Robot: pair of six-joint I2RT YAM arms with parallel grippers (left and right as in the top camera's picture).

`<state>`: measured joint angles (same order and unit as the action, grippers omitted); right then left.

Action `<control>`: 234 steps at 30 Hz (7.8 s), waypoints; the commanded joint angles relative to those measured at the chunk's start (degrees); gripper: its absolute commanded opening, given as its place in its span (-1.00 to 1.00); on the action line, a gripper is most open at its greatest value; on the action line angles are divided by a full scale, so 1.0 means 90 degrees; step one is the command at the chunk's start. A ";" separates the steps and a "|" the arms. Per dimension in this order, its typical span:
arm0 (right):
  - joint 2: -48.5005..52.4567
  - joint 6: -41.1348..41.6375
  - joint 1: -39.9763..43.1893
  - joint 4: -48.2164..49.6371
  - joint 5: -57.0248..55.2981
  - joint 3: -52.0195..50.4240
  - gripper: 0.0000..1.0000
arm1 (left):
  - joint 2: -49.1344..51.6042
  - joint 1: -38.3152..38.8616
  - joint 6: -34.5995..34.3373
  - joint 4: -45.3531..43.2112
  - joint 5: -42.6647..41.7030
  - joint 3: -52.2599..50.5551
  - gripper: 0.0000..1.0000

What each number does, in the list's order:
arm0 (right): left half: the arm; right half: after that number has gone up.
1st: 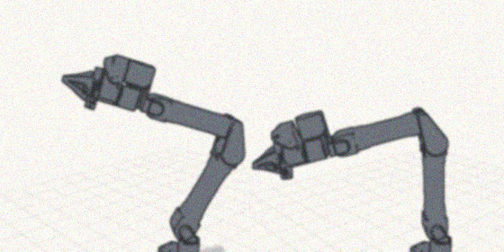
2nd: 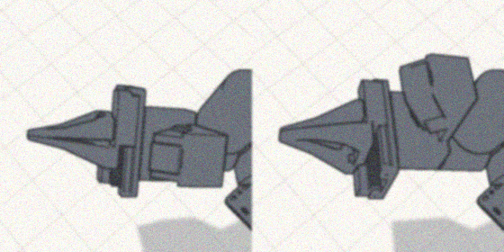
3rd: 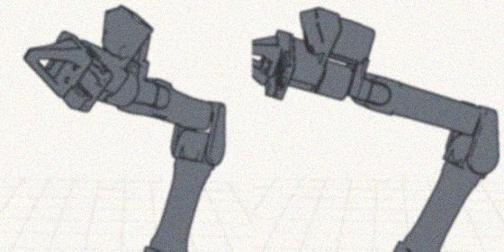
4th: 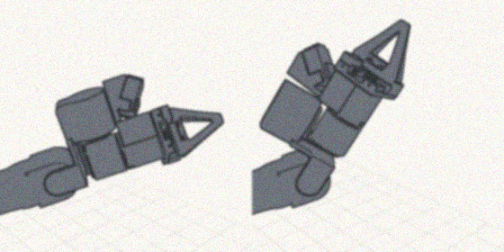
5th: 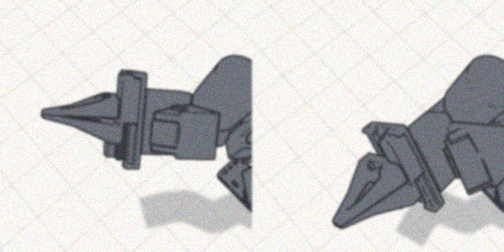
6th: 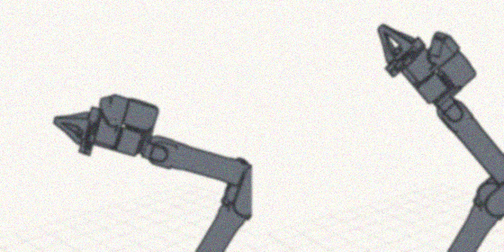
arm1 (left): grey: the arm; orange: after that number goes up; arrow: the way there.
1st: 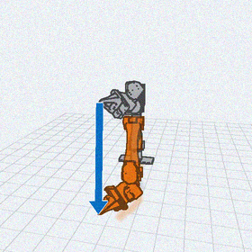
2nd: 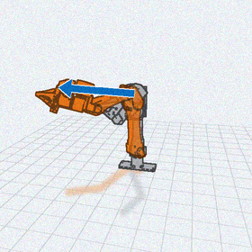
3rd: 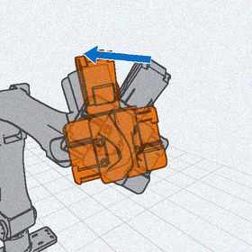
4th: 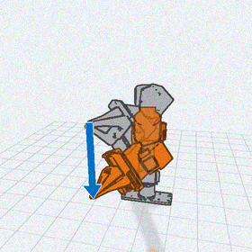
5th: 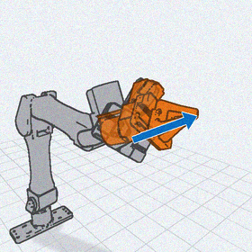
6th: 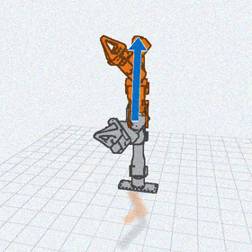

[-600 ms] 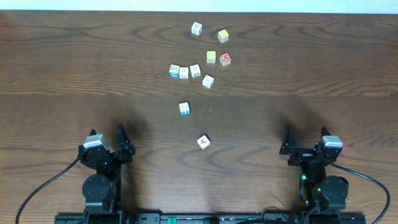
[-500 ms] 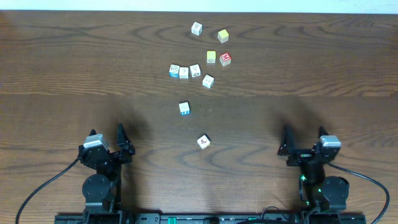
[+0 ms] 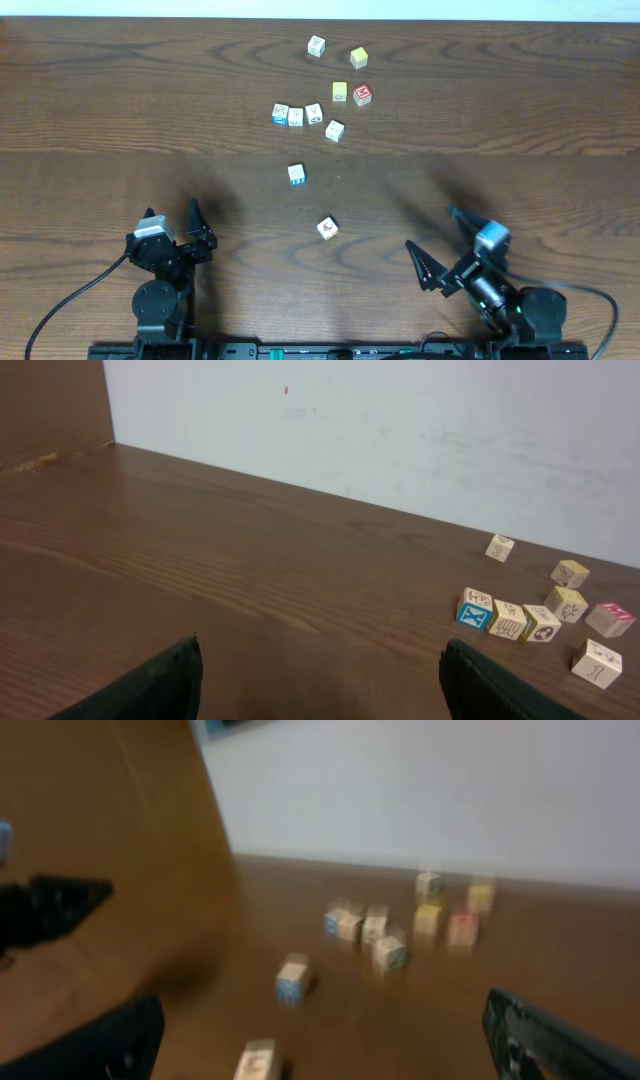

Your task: Lift 4 blocks

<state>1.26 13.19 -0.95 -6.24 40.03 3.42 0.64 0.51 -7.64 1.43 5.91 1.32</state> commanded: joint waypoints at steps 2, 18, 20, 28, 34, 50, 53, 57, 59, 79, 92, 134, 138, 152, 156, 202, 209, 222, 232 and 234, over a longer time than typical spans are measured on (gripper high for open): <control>0.0563 -0.0848 0.0058 -0.1151 -0.0398 0.0886 0.99 | -0.0005 -0.0024 0.0012 0.0262 0.0032 -0.0121 0.53; 0.6591 -0.1902 0.0058 -0.4364 -0.1256 0.6477 0.98 | -0.0005 -0.0024 0.0012 0.0262 0.0032 -0.0121 0.53; 0.7060 -0.1899 0.0058 -0.4855 -0.1253 0.7089 0.99 | -0.0005 -0.0024 0.0012 0.0262 0.0032 -0.0121 0.53; 0.7783 -0.1858 0.0007 -0.4855 -0.1229 0.7359 0.99 | -0.0005 -0.0024 0.0012 0.0262 0.0032 -0.0121 0.53; 0.7861 -0.1855 -0.0622 -0.4935 -0.2356 0.7359 0.99 | -0.0005 -0.0024 0.0012 0.0262 0.0032 -0.0121 0.53; 0.8250 -0.0432 -0.2103 -0.5268 -0.3650 0.7752 0.99 | -0.0005 -0.0024 0.0012 0.0262 0.0032 -0.0121 0.53; 0.8653 -0.0452 -0.2433 -0.5275 -0.3650 0.8000 0.99 | -0.0005 -0.0024 0.0012 0.0262 0.0032 -0.0121 0.53; 0.9275 -0.0452 -0.2749 -0.5493 -0.3628 0.8429 0.99 | -0.0005 -0.0024 0.0012 0.0262 0.0032 -0.0121 0.53; 0.9598 -0.0444 -0.2871 -0.5751 -0.3502 0.8750 0.99 | -0.0005 -0.0024 0.0012 0.0262 0.0032 -0.0121 0.53; 1.0367 -0.0590 -0.4325 -0.5527 -0.3281 0.8296 0.99 | -0.0005 -0.0024 0.0012 0.0262 0.0032 -0.0121 0.53; 1.1980 -0.0699 -0.5132 -0.5054 -0.4277 0.7939 0.81 | -0.0005 -0.0024 0.0012 0.0262 0.0032 -0.0121 0.53; 1.2269 0.2042 -0.5149 -0.4546 -0.4760 0.7939 -0.49 | -0.0005 -0.0024 0.0012 0.0262 0.0032 -0.0121 0.53; 1.2269 0.2412 -0.5144 -0.4524 -0.4821 0.7939 -0.51 | -0.0005 -0.0024 0.0012 0.0262 0.0032 -0.0121 0.53; 1.2269 0.3553 -0.5136 -0.4541 -0.5183 0.7939 -0.53 | -0.0005 -0.0024 0.0012 0.0262 0.0032 -0.0121 0.53; 1.2269 0.3604 -0.5139 -0.4517 -0.5185 0.7939 -0.37 | -0.0005 -0.0024 0.0012 0.0262 0.0032 -0.0121 0.53; 1.2267 0.0918 -0.4622 -0.4862 -0.5484 0.8864 0.99 | -0.0005 -0.0024 0.0012 0.0262 0.0032 -0.0121 0.53; 1.2267 0.0338 -0.4359 -0.4369 -0.3815 0.9738 0.98 | -0.0005 -0.0024 0.0012 0.0262 0.0032 -0.0121 0.53; 1.2866 0.0661 -0.4435 -0.3366 -0.3742 0.9741 0.93 | -0.0005 -0.0024 0.0012 0.0262 0.0032 -0.0121 0.53; 1.3534 0.0622 -0.4605 -0.3300 -0.3517 0.9741 0.54 | -0.0005 -0.0024 0.0012 0.0262 0.0032 -0.0121 0.53; 1.3534 0.0624 -0.4658 -0.3237 -0.3543 0.9743 0.45 | -0.0005 -0.0024 0.0012 0.0262 0.0032 -0.0121 0.53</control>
<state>123.85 18.90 -41.71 -36.05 7.77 90.28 0.69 0.51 -7.66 1.52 5.89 1.37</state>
